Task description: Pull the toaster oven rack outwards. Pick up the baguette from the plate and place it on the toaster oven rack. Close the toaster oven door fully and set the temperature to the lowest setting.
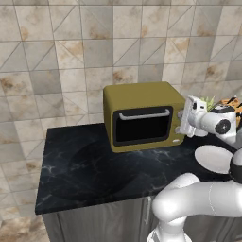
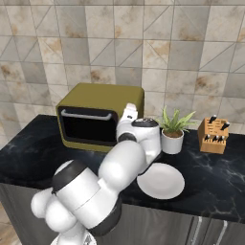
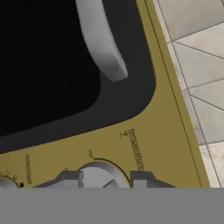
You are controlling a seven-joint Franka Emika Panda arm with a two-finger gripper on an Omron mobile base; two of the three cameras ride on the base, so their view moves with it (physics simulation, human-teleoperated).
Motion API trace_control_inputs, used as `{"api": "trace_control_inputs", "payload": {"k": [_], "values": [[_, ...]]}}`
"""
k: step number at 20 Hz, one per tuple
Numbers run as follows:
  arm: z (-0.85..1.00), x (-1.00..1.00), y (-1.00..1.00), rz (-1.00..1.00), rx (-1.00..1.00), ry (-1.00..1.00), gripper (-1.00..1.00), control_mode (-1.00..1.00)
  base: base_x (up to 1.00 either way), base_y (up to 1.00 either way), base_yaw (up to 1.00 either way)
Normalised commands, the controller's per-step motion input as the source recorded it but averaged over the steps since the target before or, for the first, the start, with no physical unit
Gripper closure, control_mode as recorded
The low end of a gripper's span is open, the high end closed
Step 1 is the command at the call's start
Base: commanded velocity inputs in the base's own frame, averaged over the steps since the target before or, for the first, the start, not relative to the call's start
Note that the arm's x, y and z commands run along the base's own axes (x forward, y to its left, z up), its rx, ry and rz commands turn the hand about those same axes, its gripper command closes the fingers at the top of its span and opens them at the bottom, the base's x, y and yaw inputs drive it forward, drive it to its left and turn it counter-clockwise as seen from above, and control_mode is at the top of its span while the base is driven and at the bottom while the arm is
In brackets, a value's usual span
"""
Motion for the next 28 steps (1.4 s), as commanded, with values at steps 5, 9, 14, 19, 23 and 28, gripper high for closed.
{"api": "trace_control_inputs", "payload": {"k": [5, 9, 14, 19, 23, 28], "values": [[-0.28, 0.00, -0.11, 0.58, -0.66, -0.01, 1.00, -1.00, 0.00, 0.00, 0.00], [-0.44, 0.00, -0.08, 0.54, -0.69, 0.00, 1.00, -1.00, 0.00, 0.00, 0.00], [-0.67, -0.10, -0.16, 0.53, -0.71, 0.00, 1.00, -1.00, 0.00, 0.00, 0.00], [-0.77, -0.12, -0.18, 0.54, -0.72, 0.00, 1.00, -1.00, 0.00, 0.00, 0.00], [-0.84, -0.07, -0.13, 0.58, -0.73, 0.00, 1.00, -1.00, 0.00, 0.00, 0.00], [-0.84, -0.06, -0.13, 0.57, -0.73, 0.00, 1.00, -1.00, 0.00, 0.00, 0.00]]}}
